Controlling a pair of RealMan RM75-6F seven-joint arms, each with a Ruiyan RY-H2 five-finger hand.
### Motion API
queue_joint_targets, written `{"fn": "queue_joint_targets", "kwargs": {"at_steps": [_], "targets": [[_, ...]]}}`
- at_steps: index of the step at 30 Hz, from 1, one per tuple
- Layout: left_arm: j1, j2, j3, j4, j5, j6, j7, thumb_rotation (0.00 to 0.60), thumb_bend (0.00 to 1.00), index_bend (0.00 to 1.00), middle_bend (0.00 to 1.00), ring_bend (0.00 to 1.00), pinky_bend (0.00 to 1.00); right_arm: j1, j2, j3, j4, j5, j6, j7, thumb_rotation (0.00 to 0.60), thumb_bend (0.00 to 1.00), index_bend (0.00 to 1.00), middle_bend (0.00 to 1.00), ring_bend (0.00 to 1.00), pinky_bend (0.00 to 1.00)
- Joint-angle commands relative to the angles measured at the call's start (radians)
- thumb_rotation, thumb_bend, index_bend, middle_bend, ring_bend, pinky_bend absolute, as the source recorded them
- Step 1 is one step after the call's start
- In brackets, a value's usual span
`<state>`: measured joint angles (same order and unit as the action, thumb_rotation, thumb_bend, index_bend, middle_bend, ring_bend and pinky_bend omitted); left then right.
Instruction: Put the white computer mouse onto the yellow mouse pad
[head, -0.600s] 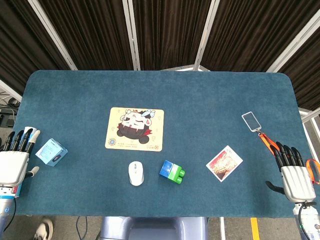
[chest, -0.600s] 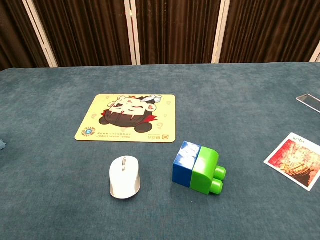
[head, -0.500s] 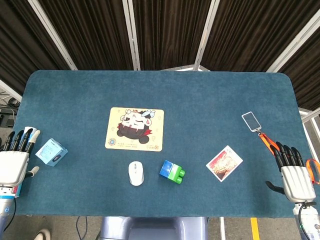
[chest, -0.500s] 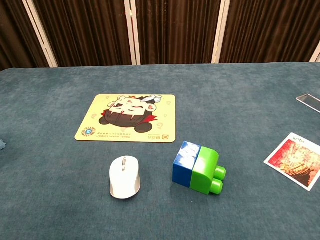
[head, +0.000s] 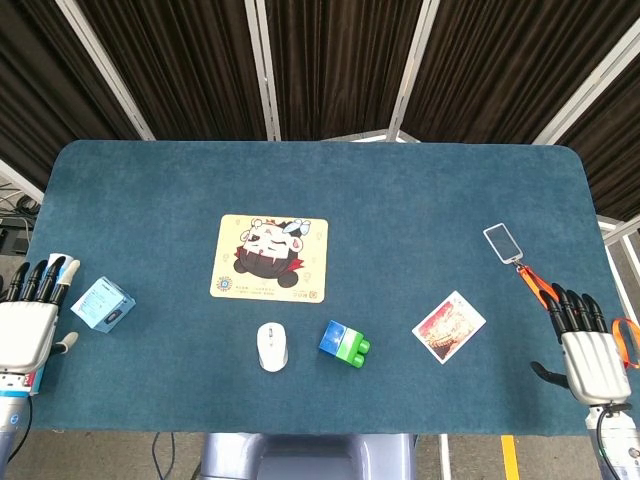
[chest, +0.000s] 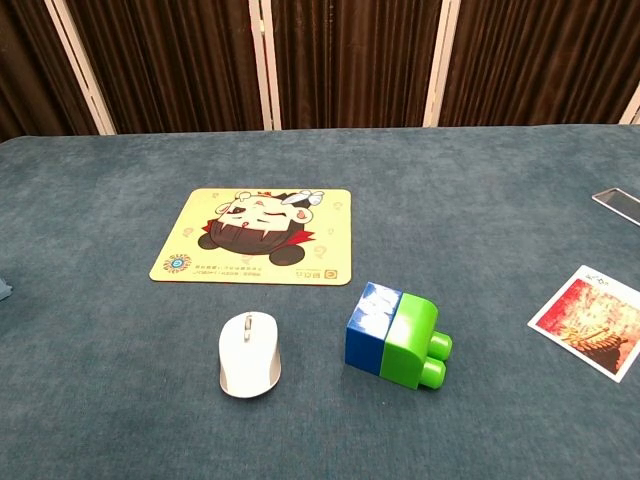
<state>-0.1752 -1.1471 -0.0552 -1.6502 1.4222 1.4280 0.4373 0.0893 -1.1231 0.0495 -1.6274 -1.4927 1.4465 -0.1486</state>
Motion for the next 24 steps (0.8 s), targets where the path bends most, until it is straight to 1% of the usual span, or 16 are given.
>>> {"fn": "queue_joint_targets", "kwargs": {"at_steps": [1,10,14,16,20,22,24], "targets": [[0.000,-0.001,-0.001,0.000,-0.001,0.001,0.000,0.600,0.11,0.00,0.00,0.00,0.00,0.001,0.000,0.000,-0.001,0.002,-0.001,-0.002,0.600,0.09,0.00,0.00,0.00,0.00],[0.002,-0.003,0.001,0.001,0.004,0.006,0.005,0.600,0.11,0.00,0.00,0.00,0.00,-0.001,0.001,-0.001,0.000,0.000,0.001,0.000,0.600,0.09,0.00,0.00,0.00,0.00],[-0.010,0.011,0.007,-0.007,0.021,-0.016,-0.010,0.600,0.10,0.02,0.00,0.00,0.00,-0.002,0.000,-0.001,0.001,-0.001,0.004,-0.001,0.600,0.09,0.00,0.00,0.00,0.00],[-0.034,0.029,0.013,-0.007,0.052,-0.045,-0.027,0.600,0.10,0.02,0.00,0.00,0.00,-0.002,0.000,-0.001,0.001,-0.001,0.004,-0.001,0.600,0.09,0.00,0.00,0.00,0.00],[-0.118,0.078,0.017,-0.003,0.163,-0.121,-0.026,0.600,0.11,0.03,0.00,0.00,0.00,-0.001,0.000,0.000,0.002,0.000,0.002,0.001,0.600,0.09,0.00,0.00,0.00,0.00],[-0.170,0.097,0.018,-0.004,0.221,-0.169,-0.031,0.600,0.11,0.06,0.00,0.00,0.00,-0.001,0.000,0.000,0.002,0.000,0.002,0.001,0.600,0.09,0.00,0.00,0.00,0.00],[-0.241,0.113,0.021,-0.008,0.290,-0.239,-0.058,0.600,0.10,0.10,0.00,0.00,0.00,-0.001,0.000,0.000,0.002,0.000,0.002,0.001,0.600,0.09,0.00,0.00,0.00,0.00]]}}
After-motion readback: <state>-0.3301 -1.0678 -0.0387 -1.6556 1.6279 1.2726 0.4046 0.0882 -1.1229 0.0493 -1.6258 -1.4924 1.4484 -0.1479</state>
